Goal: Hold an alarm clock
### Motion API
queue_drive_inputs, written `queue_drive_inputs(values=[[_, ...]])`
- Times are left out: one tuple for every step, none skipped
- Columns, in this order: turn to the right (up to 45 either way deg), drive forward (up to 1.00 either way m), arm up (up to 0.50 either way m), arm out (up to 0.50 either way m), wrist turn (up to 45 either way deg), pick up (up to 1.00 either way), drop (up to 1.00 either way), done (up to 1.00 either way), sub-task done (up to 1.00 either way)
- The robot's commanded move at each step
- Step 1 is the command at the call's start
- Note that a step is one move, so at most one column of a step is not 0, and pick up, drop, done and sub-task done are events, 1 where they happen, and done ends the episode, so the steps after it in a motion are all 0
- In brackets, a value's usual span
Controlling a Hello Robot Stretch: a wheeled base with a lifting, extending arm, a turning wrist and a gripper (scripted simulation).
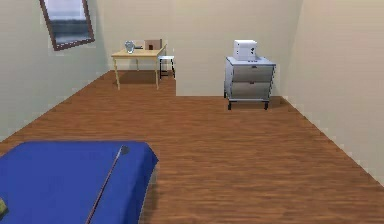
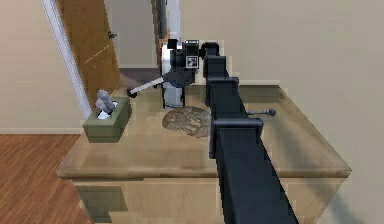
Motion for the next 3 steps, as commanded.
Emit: queue_drive_inputs(values=[[0.0,0.0,0.0,0.0,36.0,0.0,0.0,0.0,0.0],[0.0,0.0,0.0,0.0,0.0,1.0,0.0,0.0,0.0],[0.0,0.0,0.0,0.0,0.0,0.0,0.0,1.0,0.0]])
